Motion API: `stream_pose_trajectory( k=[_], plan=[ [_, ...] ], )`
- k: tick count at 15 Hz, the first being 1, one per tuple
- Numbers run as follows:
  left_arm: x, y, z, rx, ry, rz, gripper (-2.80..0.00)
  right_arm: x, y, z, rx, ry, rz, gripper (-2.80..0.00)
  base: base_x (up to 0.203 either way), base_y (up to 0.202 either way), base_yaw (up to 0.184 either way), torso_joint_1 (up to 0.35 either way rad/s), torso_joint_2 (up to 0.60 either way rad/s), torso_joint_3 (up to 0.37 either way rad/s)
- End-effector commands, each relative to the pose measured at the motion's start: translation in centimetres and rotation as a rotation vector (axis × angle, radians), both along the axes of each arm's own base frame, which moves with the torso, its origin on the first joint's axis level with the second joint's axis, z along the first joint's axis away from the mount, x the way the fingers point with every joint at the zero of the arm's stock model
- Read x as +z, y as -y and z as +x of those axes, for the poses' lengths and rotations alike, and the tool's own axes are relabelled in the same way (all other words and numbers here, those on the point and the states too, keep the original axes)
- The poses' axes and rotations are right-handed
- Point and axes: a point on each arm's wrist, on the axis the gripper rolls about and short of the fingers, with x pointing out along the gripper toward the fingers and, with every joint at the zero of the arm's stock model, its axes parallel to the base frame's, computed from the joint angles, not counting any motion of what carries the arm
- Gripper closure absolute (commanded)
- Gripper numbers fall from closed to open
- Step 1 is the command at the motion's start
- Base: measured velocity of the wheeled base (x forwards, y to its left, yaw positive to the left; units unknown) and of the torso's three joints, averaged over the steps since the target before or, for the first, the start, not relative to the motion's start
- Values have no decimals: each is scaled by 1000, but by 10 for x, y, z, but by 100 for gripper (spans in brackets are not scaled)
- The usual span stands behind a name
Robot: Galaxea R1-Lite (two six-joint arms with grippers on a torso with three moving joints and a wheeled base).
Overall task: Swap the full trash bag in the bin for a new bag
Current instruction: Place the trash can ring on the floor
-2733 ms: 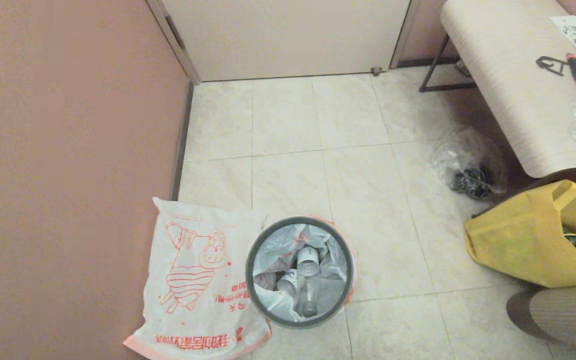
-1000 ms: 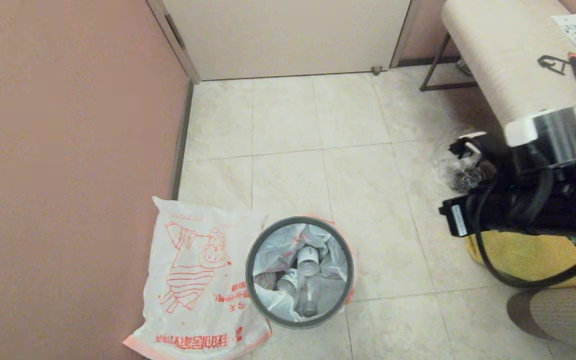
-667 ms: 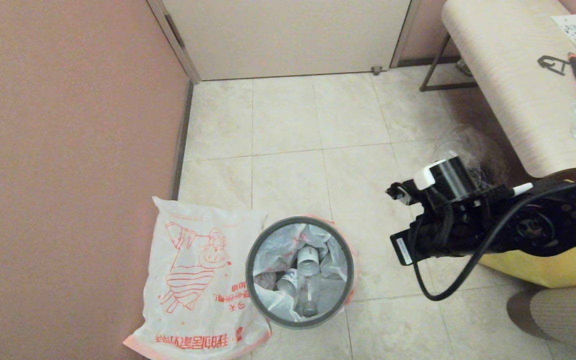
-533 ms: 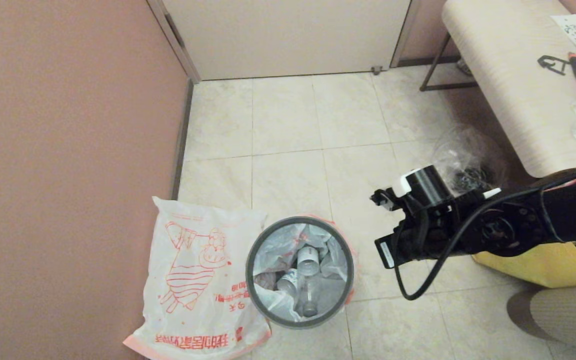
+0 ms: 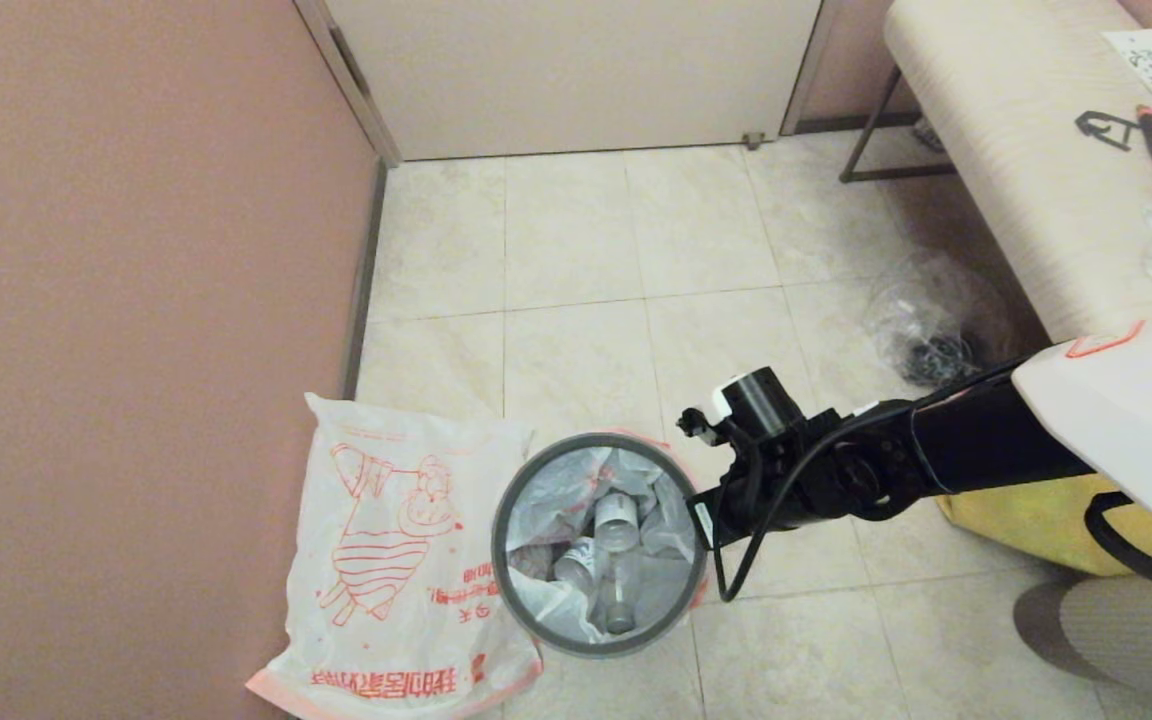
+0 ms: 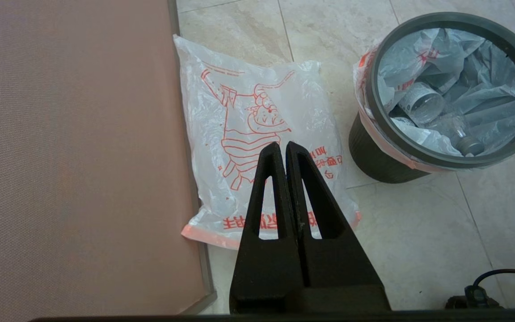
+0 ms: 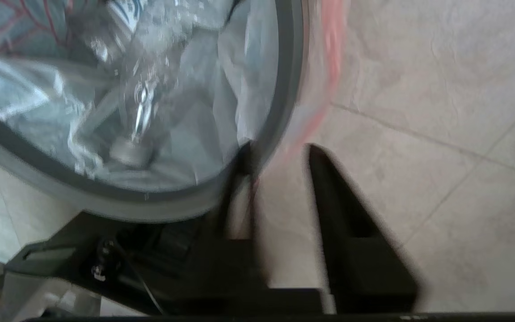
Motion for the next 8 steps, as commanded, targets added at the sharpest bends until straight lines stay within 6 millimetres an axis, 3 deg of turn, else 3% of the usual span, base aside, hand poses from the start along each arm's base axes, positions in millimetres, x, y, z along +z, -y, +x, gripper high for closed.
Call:
stream_pose_trajectory(
  k=[1, 8],
  plan=[
    [0, 0, 0, 0, -1, 0, 0, -6, -5, 5, 2, -3, -3, -280, 0, 0, 0, 0, 0, 0],
    [0, 0, 0, 0, -1, 0, 0, -26, -15, 27, -26, 11, -26, -280, 0, 0, 0, 0, 0, 0]
  ],
)
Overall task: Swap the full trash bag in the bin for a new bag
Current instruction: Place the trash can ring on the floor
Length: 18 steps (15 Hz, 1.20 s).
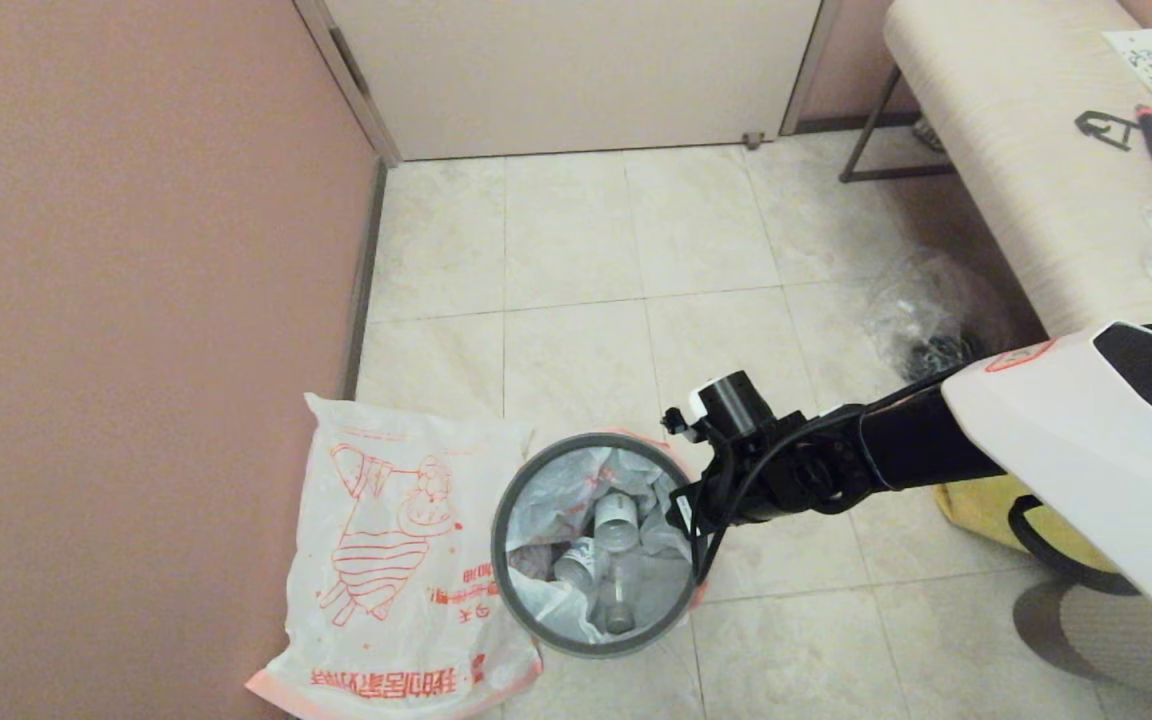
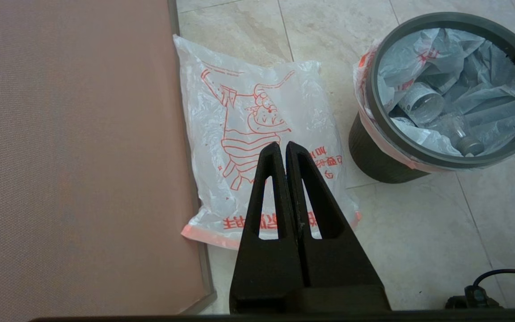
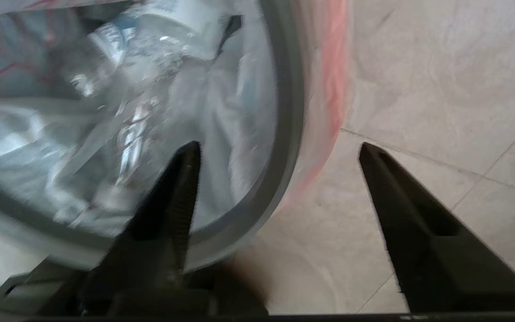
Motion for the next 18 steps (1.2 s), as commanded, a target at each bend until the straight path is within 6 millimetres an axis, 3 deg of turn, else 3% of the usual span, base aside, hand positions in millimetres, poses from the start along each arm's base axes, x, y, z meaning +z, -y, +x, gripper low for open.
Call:
stream_pose_trajectory(
  k=[1, 9, 14, 16, 18],
  plan=[
    [0, 0, 0, 0, -1, 0, 0, -13, -2, 6, -7, -11, -11, 0, 0, 0, 0, 0, 0, 0],
    [0, 0, 0, 0, -1, 0, 0, -9, -3, 8, -8, 17, 7, 0, 0, 0, 0, 0, 0, 0],
    [0, 0, 0, 0, -1, 0, 0, 28, 0, -6, 3, 65, 42, 0, 0, 0, 0, 0, 0, 0],
    [0, 0, 0, 0, -1, 0, 0, 41, -3, -21, 26, 62, 44, 0, 0, 0, 0, 0, 0, 0],
    [0, 0, 0, 0, -1, 0, 0, 43, -6, -29, 43, 54, 40, 0, 0, 0, 0, 0, 0, 0]
  ],
)
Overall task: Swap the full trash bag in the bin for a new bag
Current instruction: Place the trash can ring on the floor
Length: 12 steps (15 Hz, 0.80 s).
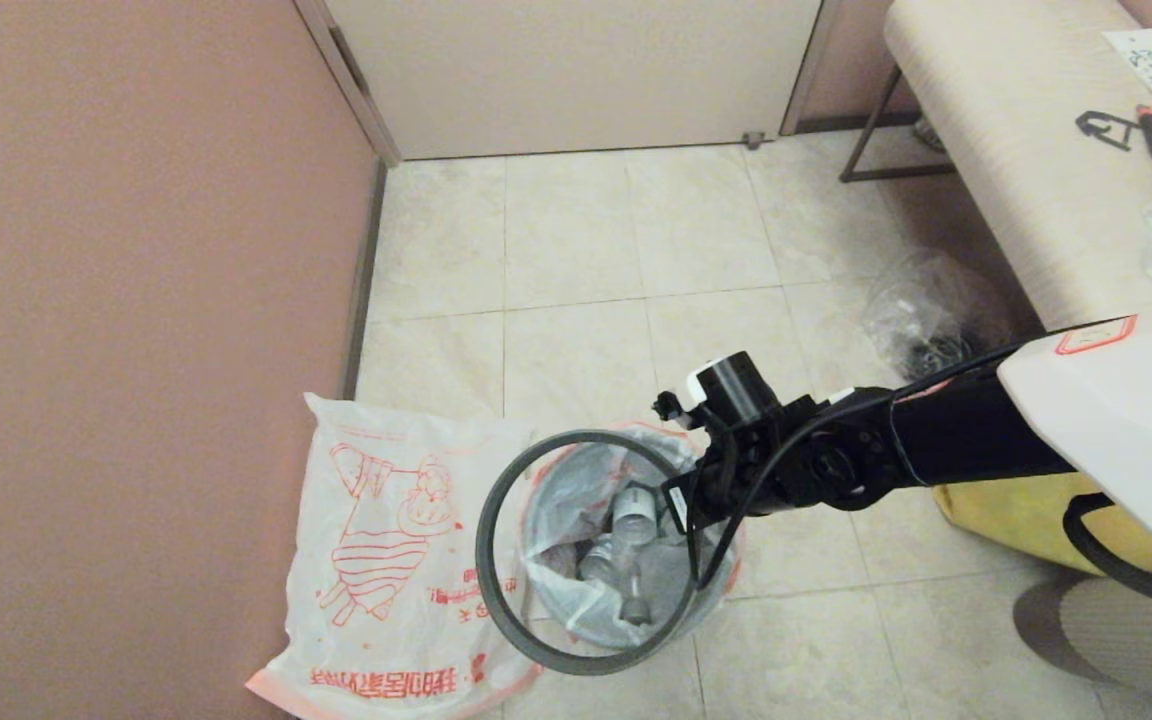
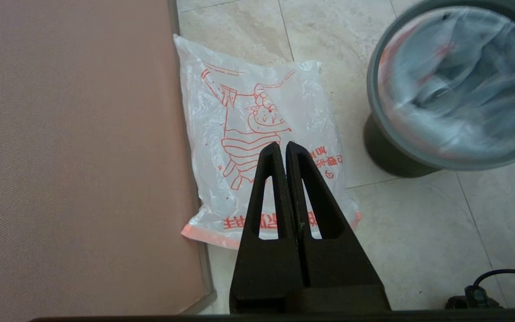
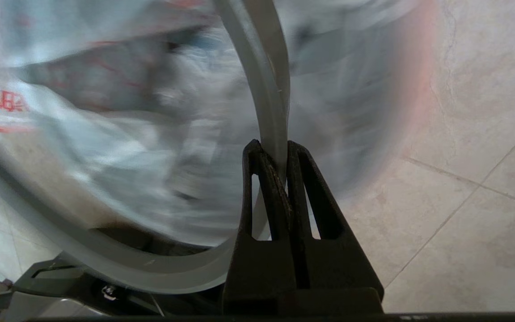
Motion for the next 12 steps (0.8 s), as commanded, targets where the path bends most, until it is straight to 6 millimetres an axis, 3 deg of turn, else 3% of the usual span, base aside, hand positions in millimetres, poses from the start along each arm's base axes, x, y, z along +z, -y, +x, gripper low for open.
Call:
stream_pose_trajectory(
  k=[1, 3, 6, 9, 12],
  plan=[
    [0, 0, 0, 0, -1, 0, 0, 10, 1, -5, 5, 17, 10, 0, 0, 0, 0, 0, 0, 0],
    [0, 0, 0, 0, -1, 0, 0, 8, 0, -5, 6, 12, 9, 0, 0, 0, 0, 0, 0, 0],
    [0, 0, 0, 0, -1, 0, 0, 26, 4, -15, 6, 37, 35, 0, 0, 0, 0, 0, 0, 0],
    [0, 0, 0, 0, -1, 0, 0, 50, 25, -47, -11, 42, 69, 0, 0, 0, 0, 0, 0, 0],
    [0, 0, 0, 0, -1, 0, 0, 76, 60, -83, -55, 61, 112, 0, 0, 0, 0, 0, 0, 0]
  ],
)
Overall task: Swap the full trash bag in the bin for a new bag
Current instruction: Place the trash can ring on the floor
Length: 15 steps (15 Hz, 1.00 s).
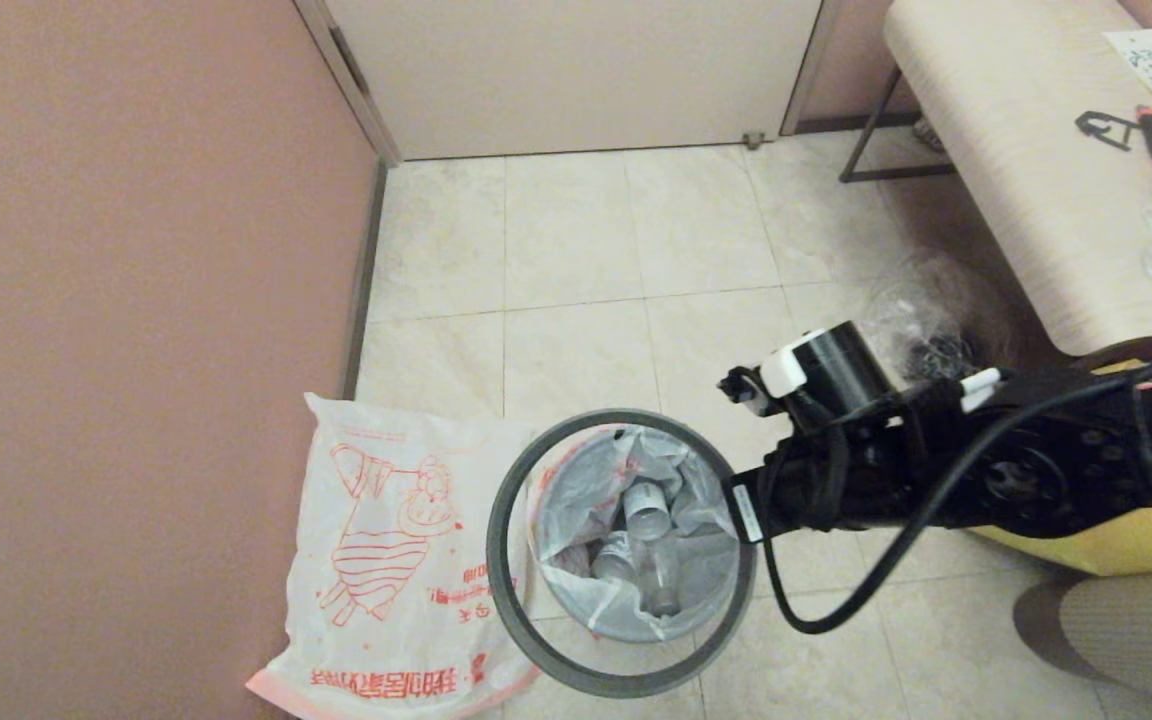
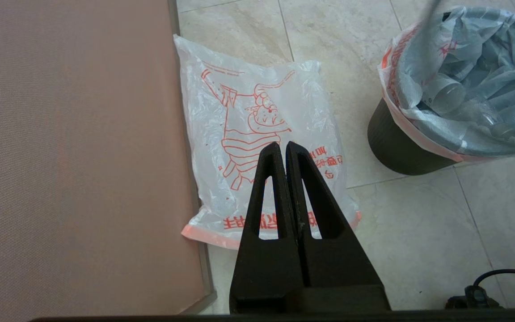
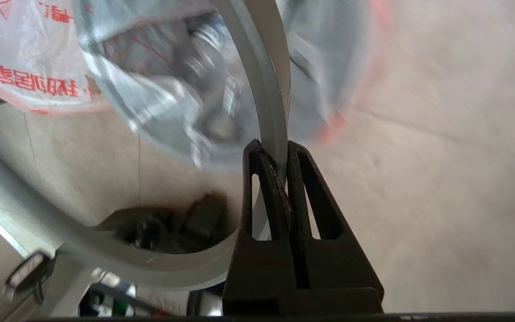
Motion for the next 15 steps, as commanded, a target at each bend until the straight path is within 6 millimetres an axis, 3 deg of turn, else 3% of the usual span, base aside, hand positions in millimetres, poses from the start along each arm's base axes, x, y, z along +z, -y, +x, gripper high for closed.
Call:
stream_pose_trajectory(
  k=[1, 3, 6, 10, 13, 15],
  plan=[
    [0, 0, 0, 0, -1, 0, 0, 30, 29, -27, -32, 56, 45, 0, 0, 0, 0, 0, 0, 0],
    [0, 0, 0, 0, -1, 0, 0, 33, 63, -34, -121, 42, 33, 0, 0, 0, 0, 0, 0, 0],
    [0, 0, 0, 0, -1, 0, 0, 23, 111, -26, -265, 3, -9, 0, 0, 0, 0, 0, 0, 0],
    [0, 0, 0, 0, -1, 0, 0, -5, 183, -9, -333, -91, -32, 0, 0, 0, 0, 0, 0, 0],
    [0, 0, 0, 0, -1, 0, 0, -23, 238, 11, -331, -76, 78, 0, 0, 0, 0, 0, 0, 0],
    [0, 0, 0, 0, -1, 0, 0, -48, 264, 26, -292, -102, 100, 0, 0, 0, 0, 0, 0, 0]
  ],
)
